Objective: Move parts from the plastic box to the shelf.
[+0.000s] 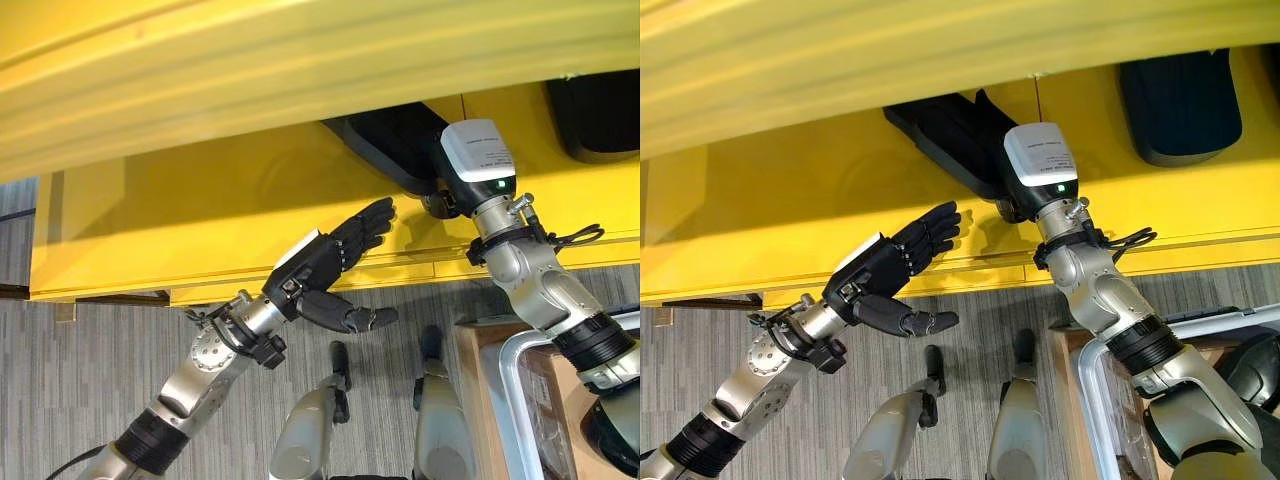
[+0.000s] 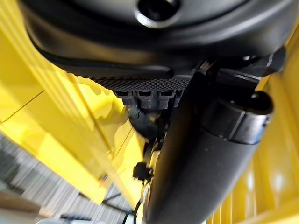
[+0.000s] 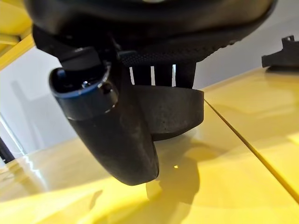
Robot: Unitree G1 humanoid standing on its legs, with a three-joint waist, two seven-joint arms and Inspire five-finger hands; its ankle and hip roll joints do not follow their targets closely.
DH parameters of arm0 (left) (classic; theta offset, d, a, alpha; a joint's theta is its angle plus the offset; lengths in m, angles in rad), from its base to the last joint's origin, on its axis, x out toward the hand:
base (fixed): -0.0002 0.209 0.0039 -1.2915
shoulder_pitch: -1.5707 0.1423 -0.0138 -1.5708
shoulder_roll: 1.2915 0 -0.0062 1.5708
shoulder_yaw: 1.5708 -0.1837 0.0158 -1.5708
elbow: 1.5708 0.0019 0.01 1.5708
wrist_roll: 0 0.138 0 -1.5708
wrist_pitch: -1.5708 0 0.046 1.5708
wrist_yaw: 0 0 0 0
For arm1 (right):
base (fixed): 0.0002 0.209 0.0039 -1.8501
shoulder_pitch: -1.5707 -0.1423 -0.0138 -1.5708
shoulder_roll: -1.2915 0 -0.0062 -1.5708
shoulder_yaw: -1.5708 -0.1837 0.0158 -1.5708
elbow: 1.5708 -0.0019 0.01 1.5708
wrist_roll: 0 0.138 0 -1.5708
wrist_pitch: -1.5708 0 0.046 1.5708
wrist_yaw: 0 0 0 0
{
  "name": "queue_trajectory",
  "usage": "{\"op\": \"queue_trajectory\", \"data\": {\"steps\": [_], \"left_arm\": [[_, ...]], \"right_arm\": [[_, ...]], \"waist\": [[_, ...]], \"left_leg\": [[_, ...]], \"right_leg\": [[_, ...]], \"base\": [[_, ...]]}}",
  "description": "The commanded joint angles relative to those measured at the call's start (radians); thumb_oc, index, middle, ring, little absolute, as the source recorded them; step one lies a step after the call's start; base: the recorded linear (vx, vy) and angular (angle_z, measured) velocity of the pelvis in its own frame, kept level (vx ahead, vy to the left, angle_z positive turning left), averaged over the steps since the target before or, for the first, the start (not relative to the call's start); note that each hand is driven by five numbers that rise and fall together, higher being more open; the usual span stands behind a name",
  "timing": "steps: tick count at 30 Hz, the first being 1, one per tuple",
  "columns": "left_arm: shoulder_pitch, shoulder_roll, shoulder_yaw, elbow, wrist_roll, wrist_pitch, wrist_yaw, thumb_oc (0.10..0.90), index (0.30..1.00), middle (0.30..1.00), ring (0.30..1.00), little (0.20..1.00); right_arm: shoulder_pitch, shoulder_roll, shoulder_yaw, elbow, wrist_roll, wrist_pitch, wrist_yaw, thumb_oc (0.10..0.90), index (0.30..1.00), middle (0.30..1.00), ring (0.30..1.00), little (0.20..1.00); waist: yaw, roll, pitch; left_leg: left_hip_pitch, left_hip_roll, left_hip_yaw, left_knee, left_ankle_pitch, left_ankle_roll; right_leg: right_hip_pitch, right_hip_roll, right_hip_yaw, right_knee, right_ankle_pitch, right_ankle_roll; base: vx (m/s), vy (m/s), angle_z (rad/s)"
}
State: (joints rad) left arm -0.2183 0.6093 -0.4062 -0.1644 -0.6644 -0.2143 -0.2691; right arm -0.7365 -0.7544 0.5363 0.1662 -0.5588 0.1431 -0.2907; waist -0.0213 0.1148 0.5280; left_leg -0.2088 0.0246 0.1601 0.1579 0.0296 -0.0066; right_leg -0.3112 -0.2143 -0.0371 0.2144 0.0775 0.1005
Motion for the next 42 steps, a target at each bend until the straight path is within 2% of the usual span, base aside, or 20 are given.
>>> {"op": "queue_trajectory", "data": {"steps": [1, 2, 7, 12, 18, 20, 24, 28, 36, 42], "left_arm": [[-0.011, -0.03, 0.077, -0.099, -0.023, 0.011, 0.002, 0.9, 1.0, 1.0, 1.0, 1.0], [-0.008, -0.037, 0.081, -0.092, -0.025, 0.046, 0.002, 0.9, 1.0, 1.0, 1.0, 1.0], [-0.019, -0.077, 0.096, -0.073, -0.026, 0.086, -0.02, 0.9, 1.0, 1.0, 1.0, 1.0], [-0.051, -0.106, 0.1, -0.076, -0.015, 0.078, 0.002, 0.9, 1.0, 1.0, 1.0, 1.0], [-0.109, -0.138, 0.106, -0.083, 0.029, 0.113, -0.009, 0.9, 1.0, 1.0, 1.0, 1.0], [-0.119, -0.149, 0.096, -0.078, 0.03, 0.123, -0.01, 0.9, 1.0, 1.0, 1.0, 1.0], [-0.141, -0.179, 0.071, -0.068, 0.022, 0.165, -0.01, 0.9, 1.0, 1.0, 1.0, 1.0], [-0.156, -0.205, 0.059, -0.058, 0.015, 0.2, 0.01, 0.9, 1.0, 1.0, 1.0, 1.0], [-0.169, -0.203, 0.049, -0.047, 0.009, 0.225, 0.018, 0.9, 1.0, 1.0, 1.0, 1.0], [-0.169, -0.198, 0.055, -0.044, 0.004, 0.244, 0.021, 0.9, 1.0, 1.0, 1.0, 1.0]], "right_arm": [[-0.142, 0.009, -0.075, -0.035, -0.025, 0.029, -0.096, 0.4, 0.3, 0.3, 0.3, 0.3], [-0.148, 0.016, -0.081, -0.025, -0.02, 0.046, -0.096, 0.4, 0.3, 0.3, 0.3, 0.3], [-0.179, 0.044, -0.108, 0.0, -0.02, 0.093, -0.082, 0.4, 0.3, 0.3, 0.3, 0.3], [-0.214, 0.066, -0.108, 0.0, 0.006, 0.124, -0.113, 0.4, 0.3, 0.3, 0.3, 0.3], [-0.24, 0.077, -0.14, -0.024, 0.062, 0.214, -0.088, 0.4, 0.3, 0.3, 0.3, 0.3], [-0.245, 0.085, -0.134, -0.017, 0.072, 0.241, -0.092, 0.4, 0.3, 0.3, 0.3, 0.3], [-0.254, 0.093, -0.123, -0.008, 0.087, 0.248, -0.094, 0.4, 0.3, 0.3, 0.3, 0.3], [-0.248, 0.11, -0.117, -0.007, 0.101, 0.257, -0.097, 0.4, 0.3, 0.3, 0.3, 0.3], [-0.244, 0.141, -0.104, 0.024, 0.218, 0.25, -0.133, 0.4, 0.3, 0.3, 0.3, 0.3], [-0.227, 0.16, -0.107, 0.01, 0.281, 0.223, -0.085, 0.4, 0.3, 0.3, 0.3, 0.3]], "waist": [[0.012, 0.007, -0.033], [0.012, 0.006, -0.029], [0.012, 0.013, -0.026], [0.005, 0.017, -0.009], [-0.01, -0.001, -0.008], [-0.015, -0.005, -0.008], [-0.032, -0.015, -0.008], [-0.044, -0.02, -0.008], [-0.051, -0.022, -0.008], [-0.05, -0.028, -0.008]], "left_leg": [[-0.068, 0.006, -0.028, 0.228, -0.204, 0.027], [-0.069, 0.007, -0.03, 0.245, -0.215, 0.028], [-0.077, 0.007, -0.024, 0.263, -0.224, 0.038], [-0.111, 0.013, -0.014, 0.301, -0.236, 0.039], [-0.268, 0.028, 0.0, 0.438, -0.293, 0.061], [-0.293, 0.026, -0.005, 0.484, -0.334, 0.061], [-0.368, 0.035, 0.0, 0.573, -0.374, 0.08], [-0.4, 0.036, 0.005, 0.612, -0.393, 0.088], [-0.393, 0.042, 0.017, 0.594, -0.387, 0.09], [-0.372, 0.042, 0.018, 0.577, -0.385, 0.091]], "right_leg": [[-0.004, -0.043, -0.032, 0.225, -0.218, -0.029], [-0.002, -0.045, -0.029, 0.243, -0.231, -0.031], [-0.014, -0.043, -0.017, 0.278, -0.243, -0.039], [-0.049, -0.039, -0.006, 0.33, -0.271, -0.045], [-0.221, -0.004, 0.019, 0.488, -0.328, -0.073], [-0.251, 0.013, 0.033, 0.534, -0.363, -0.075], [-0.341, 0.044, 0.053, 0.626, -0.388, -0.096], [-0.381, 0.059, 0.068, 0.666, -0.399, -0.104], [-0.382, 0.072, 0.071, 0.647, -0.388, -0.107], [-0.359, 0.071, 0.065, 0.629, -0.383, -0.107]], "base": [[-0.04, -0.051, 0.09], [-0.02, -0.034, 0.1], [-0.02, -0.024, 0.05], [-0.03, -0.07, -0.02], [-0.07, -0.098, 0.02], [0.01, -0.057, -0.04], [-0.04, -0.032, -0.1], [-0.01, 0.0, -0.08], [-0.01, 0.011, -0.04], [0.01, 0.0, 0.0]]}}
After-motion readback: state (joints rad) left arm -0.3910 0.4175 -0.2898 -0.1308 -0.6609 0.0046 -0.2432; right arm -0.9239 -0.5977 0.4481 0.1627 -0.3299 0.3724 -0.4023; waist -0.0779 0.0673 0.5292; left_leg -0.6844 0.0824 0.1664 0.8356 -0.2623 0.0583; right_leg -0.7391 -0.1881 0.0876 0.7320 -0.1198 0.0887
